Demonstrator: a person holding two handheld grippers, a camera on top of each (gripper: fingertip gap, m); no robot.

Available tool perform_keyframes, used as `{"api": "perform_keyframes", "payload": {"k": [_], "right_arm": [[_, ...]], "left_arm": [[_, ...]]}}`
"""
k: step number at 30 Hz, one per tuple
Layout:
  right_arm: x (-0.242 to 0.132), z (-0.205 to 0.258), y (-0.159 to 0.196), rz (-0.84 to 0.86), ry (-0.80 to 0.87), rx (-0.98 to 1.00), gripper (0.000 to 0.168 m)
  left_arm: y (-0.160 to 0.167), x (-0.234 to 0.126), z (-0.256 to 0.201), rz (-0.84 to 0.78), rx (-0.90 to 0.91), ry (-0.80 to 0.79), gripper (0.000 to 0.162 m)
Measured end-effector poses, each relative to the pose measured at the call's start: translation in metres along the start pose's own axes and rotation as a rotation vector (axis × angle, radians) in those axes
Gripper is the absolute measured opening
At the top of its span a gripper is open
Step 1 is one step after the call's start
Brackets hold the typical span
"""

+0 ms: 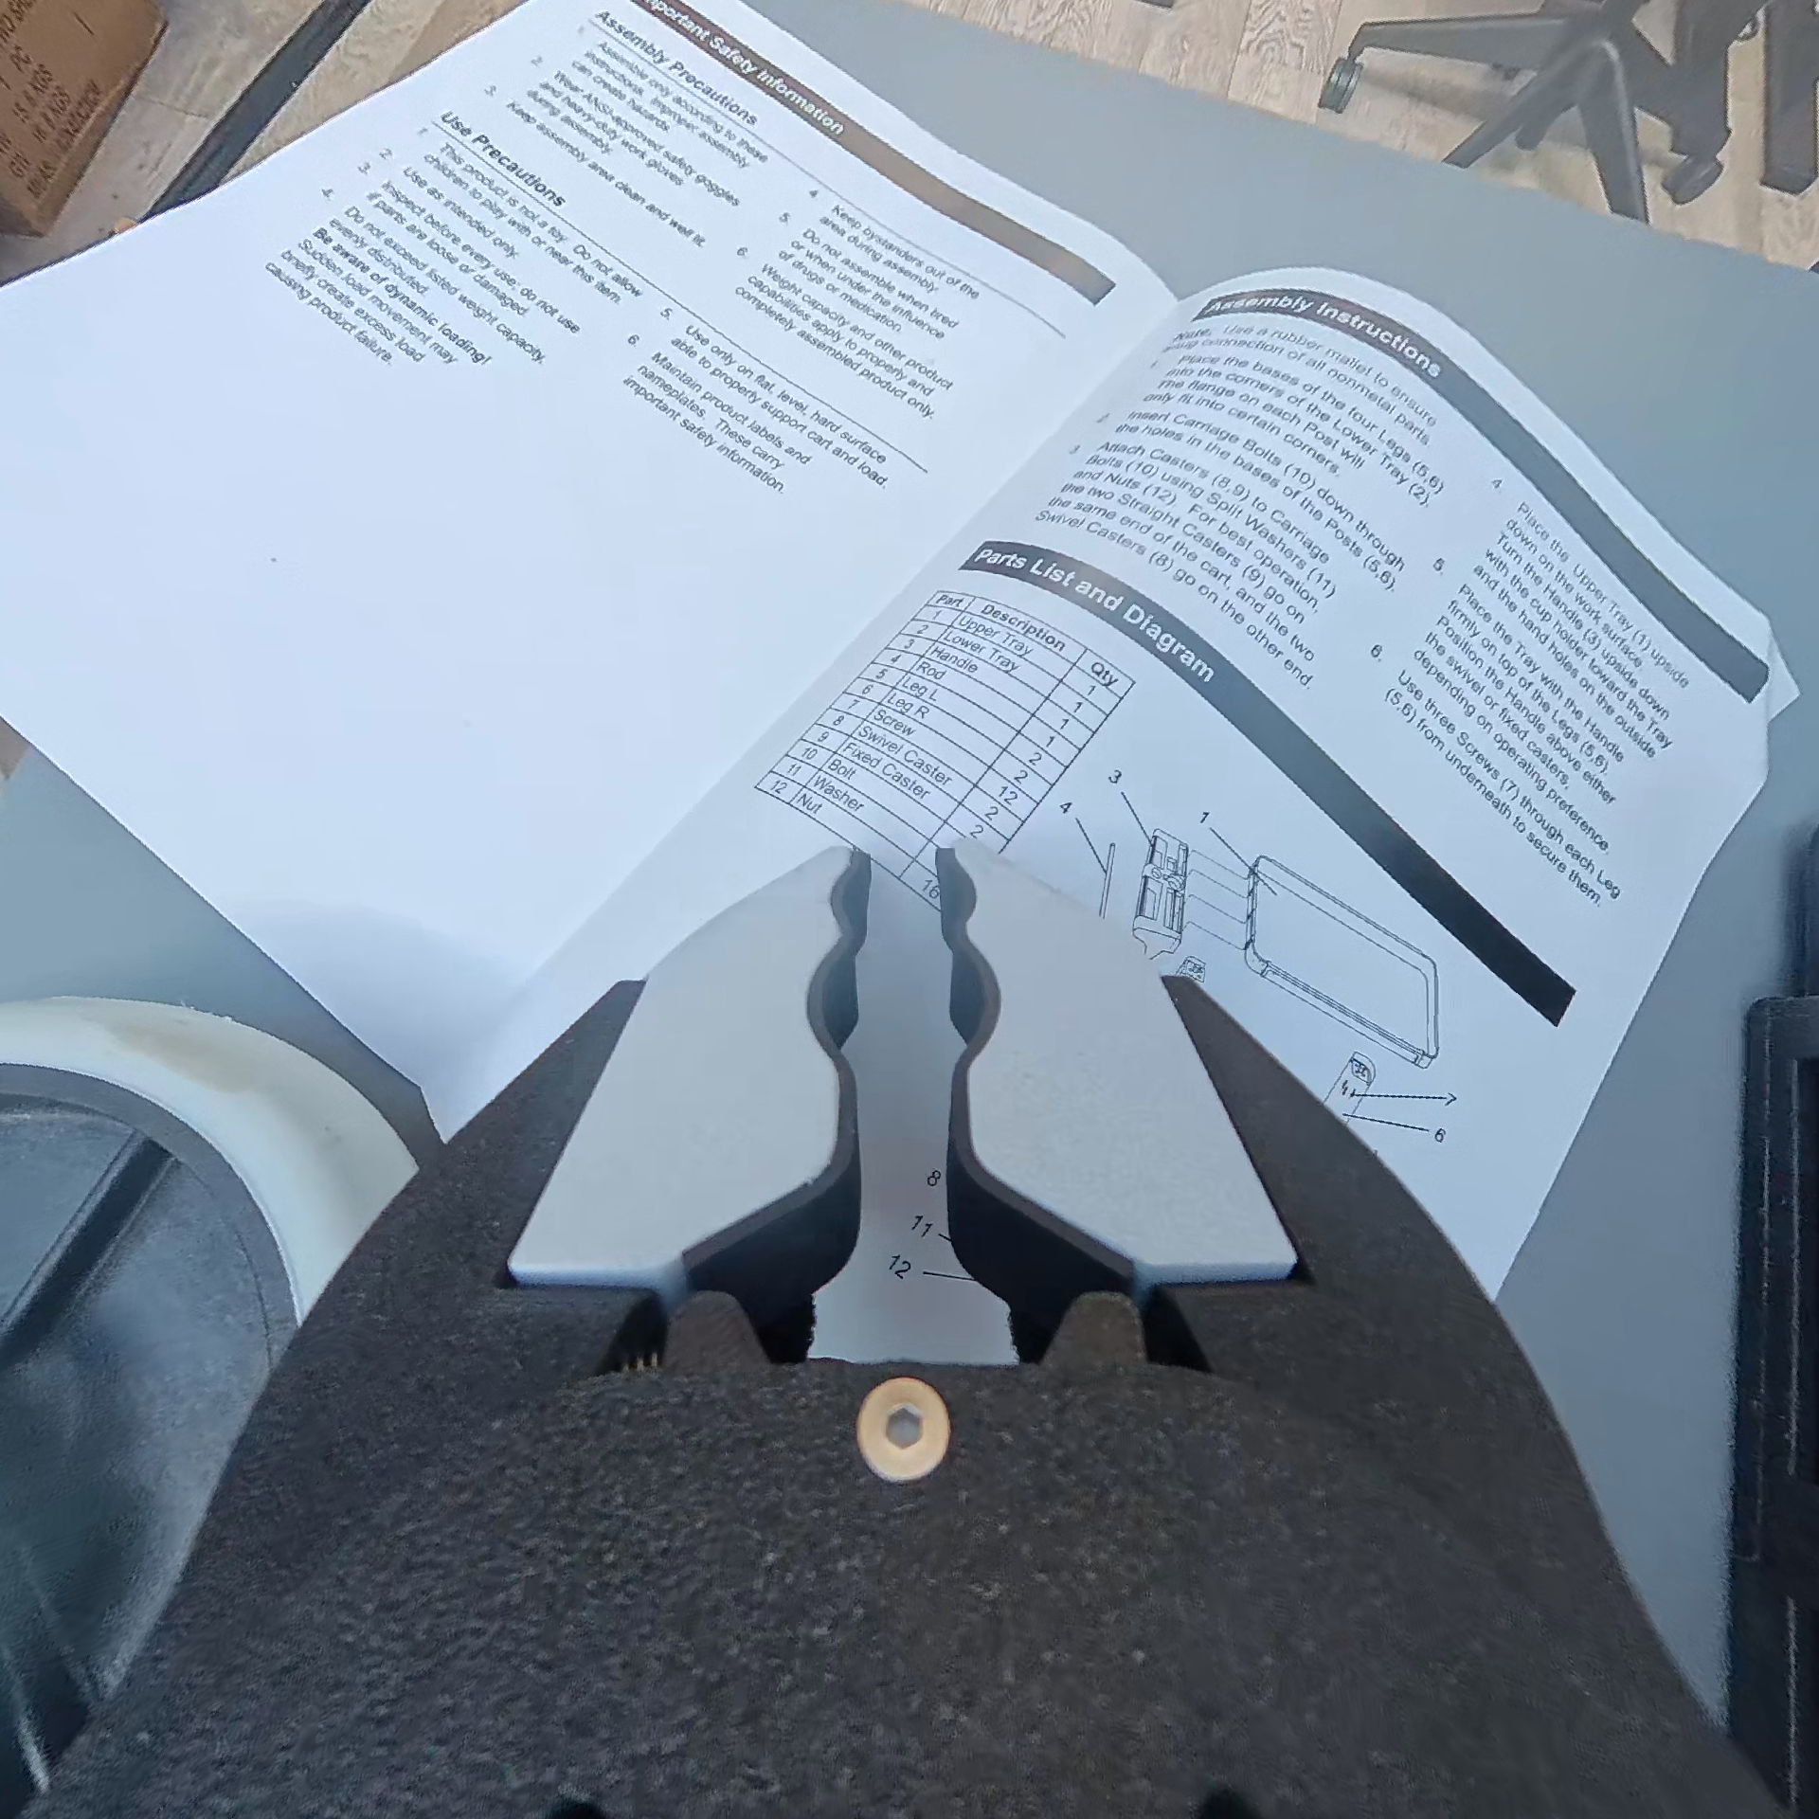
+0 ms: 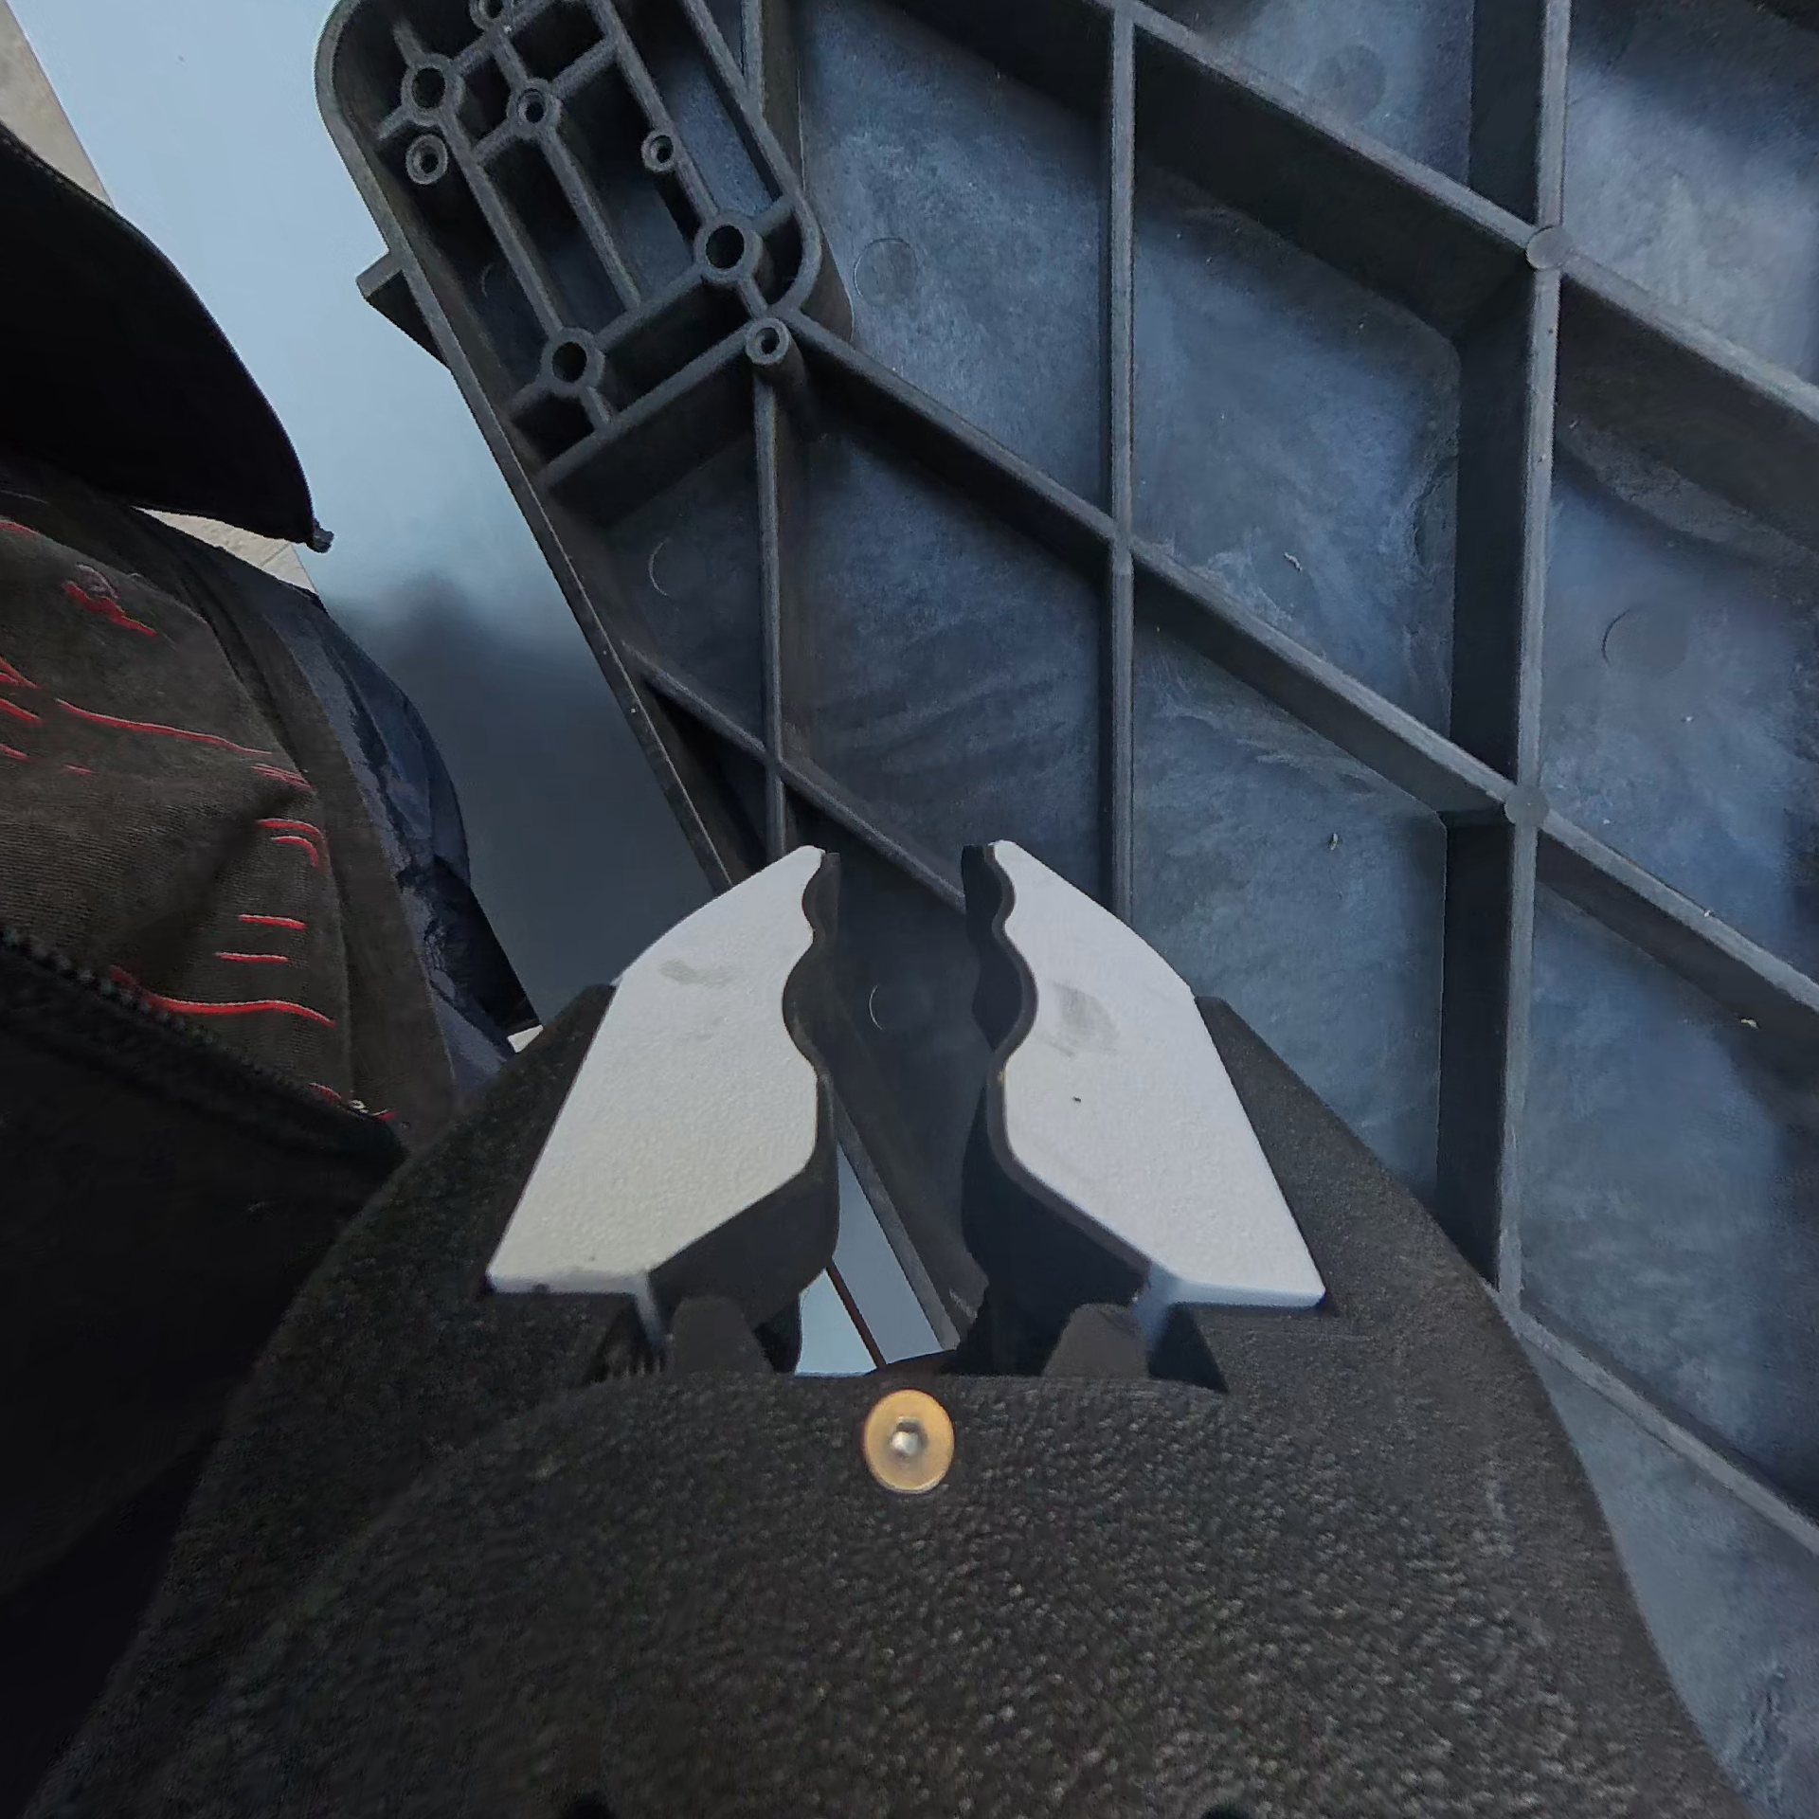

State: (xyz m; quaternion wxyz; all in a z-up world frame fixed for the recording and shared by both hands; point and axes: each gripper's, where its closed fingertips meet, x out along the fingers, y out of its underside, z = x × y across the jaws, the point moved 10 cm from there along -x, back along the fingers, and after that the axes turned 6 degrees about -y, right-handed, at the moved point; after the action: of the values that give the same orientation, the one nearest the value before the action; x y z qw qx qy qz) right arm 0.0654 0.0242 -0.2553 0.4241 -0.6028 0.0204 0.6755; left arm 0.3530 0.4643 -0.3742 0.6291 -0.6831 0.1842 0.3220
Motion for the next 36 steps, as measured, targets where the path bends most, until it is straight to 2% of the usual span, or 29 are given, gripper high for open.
{"api": "perform_keyframes", "payload": {"k": [6,10,13,16,18,21,24,29,32,35,36], "right_arm": [[0.0,0.0,-0.002,-0.002,0.002,-0.003,0.025],[-0.002,-0.002,-0.003,-0.006,0.013,0.002,0.025],[-0.006,-0.003,-0.002,-0.013,0.023,0.01,0.025],[-0.007,-0.003,0.001,-0.015,0.021,0.013,0.025],[-0.005,-0.003,0.002,-0.014,0.013,0.01,0.025],[-0.001,-0.002,0.001,-0.021,0.001,-0.001,0.025],[0.001,-0.002,-0.005,-0.031,0.001,-0.023,0.025],[-0.008,0.0,-0.009,-0.048,0.029,-0.037,0.025],[-0.014,0.003,-0.003,-0.052,0.049,-0.023,0.025],[-0.017,0.007,0.002,-0.06,0.062,-0.013,0.025],[-0.018,0.009,0.002,-0.066,0.065,-0.012,0.025]], "left_arm": [[-0.002,-0.005,0.002,-0.009,-0.007,0.015,0.015],[-0.007,-0.038,0.023,-0.017,0.016,0.003,0.022],[-0.009,-0.066,0.07,0.066,0.076,-0.042,0.04],[-0.001,-0.082,0.125,0.316,0.116,-0.054,0.072],[0.009,-0.088,0.152,0.479,0.106,-0.01,0.085],[0.025,-0.089,0.166,0.631,0.068,0.07,0.087],[0.035,-0.082,0.157,0.712,0.114,0.107,0.087],[0.046,-0.065,0.149,0.856,0.171,0.055,0.101],[0.046,-0.06,0.149,0.888,0.156,0.068,0.104],[0.039,-0.064,0.153,0.872,0.062,0.144,0.092],[0.033,-0.067,0.158,0.846,0.001,0.178,0.069]]}}
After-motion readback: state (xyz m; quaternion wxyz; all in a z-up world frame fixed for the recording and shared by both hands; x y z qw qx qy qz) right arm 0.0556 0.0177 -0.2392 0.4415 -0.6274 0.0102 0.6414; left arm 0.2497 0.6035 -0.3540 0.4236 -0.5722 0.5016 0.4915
